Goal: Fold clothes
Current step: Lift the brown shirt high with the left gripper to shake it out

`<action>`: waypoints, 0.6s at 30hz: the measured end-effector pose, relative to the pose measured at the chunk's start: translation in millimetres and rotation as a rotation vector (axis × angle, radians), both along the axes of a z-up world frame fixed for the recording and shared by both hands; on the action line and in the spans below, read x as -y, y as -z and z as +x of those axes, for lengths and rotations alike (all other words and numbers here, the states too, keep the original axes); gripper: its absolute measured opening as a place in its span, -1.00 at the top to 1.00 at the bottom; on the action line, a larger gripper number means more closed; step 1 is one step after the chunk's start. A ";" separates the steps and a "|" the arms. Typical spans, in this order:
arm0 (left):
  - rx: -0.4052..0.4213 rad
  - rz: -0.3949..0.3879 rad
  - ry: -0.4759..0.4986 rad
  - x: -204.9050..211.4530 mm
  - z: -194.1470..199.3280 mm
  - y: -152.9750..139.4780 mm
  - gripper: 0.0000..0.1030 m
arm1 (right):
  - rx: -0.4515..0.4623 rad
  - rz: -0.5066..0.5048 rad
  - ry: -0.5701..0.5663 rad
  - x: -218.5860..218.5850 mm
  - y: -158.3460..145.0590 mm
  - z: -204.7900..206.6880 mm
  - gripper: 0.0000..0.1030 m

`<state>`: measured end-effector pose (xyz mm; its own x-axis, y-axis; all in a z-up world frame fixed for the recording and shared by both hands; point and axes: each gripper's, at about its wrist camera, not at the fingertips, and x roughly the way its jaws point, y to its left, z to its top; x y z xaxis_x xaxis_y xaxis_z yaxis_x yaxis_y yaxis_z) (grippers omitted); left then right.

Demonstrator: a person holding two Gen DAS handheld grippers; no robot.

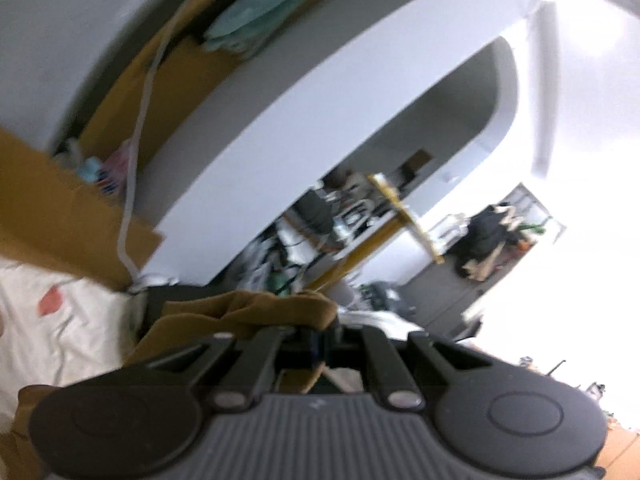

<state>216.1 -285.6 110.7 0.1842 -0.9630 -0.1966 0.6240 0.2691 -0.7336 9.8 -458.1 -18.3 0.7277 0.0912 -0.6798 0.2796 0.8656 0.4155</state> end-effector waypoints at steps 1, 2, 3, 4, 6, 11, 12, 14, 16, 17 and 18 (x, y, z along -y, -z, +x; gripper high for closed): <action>0.011 -0.013 0.010 4.3 -1.8 -6.3 0.96 | 0.002 -0.001 0.004 0.7 -0.5 -0.8 -1.00; 0.020 -0.023 0.018 8.8 -2.7 -11.6 0.96 | 0.005 -0.003 0.008 1.3 -1.0 -1.6 -1.00; 0.026 -0.035 0.023 14.0 -2.5 -17.0 0.96 | 0.007 -0.004 0.012 2.0 -1.6 -2.3 -1.00; 0.032 -0.048 0.026 19.7 -1.2 -22.4 0.96 | 0.010 -0.005 0.016 2.6 -2.1 -3.1 -1.00; 0.033 -0.064 0.029 25.5 1.5 -27.5 0.96 | 0.014 -0.008 0.024 4.0 -3.1 -4.7 -1.00; 0.042 -0.095 0.047 37.1 7.0 -40.4 0.96 | 0.030 -0.020 0.041 7.9 -7.5 -12.1 -1.00; 0.055 -0.091 0.054 37.5 6.6 -41.7 0.96 | 0.030 -0.021 0.045 8.7 -7.4 -12.4 -1.00; 0.078 -0.081 0.065 35.1 6.5 -41.8 0.96 | 0.030 -0.023 0.051 10.0 -7.0 -12.8 -1.00; 0.070 -0.057 0.051 25.9 12.0 -31.6 0.96 | 0.027 -0.025 0.055 10.7 -5.3 -12.5 -1.00; 0.058 -0.040 0.037 21.3 16.2 -24.7 0.96 | 0.024 -0.025 0.057 10.9 -4.0 -12.0 -1.00; 0.042 -0.012 0.014 14.1 21.5 -13.7 0.96 | 0.021 -0.026 0.058 11.2 -2.8 -11.6 -1.00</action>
<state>237.6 -299.8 124.4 0.1790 -0.9677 -0.1776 0.6576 0.2519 -0.7100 -1.8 -469.3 -15.6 0.7455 0.0309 -0.6658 0.3212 0.8586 0.3996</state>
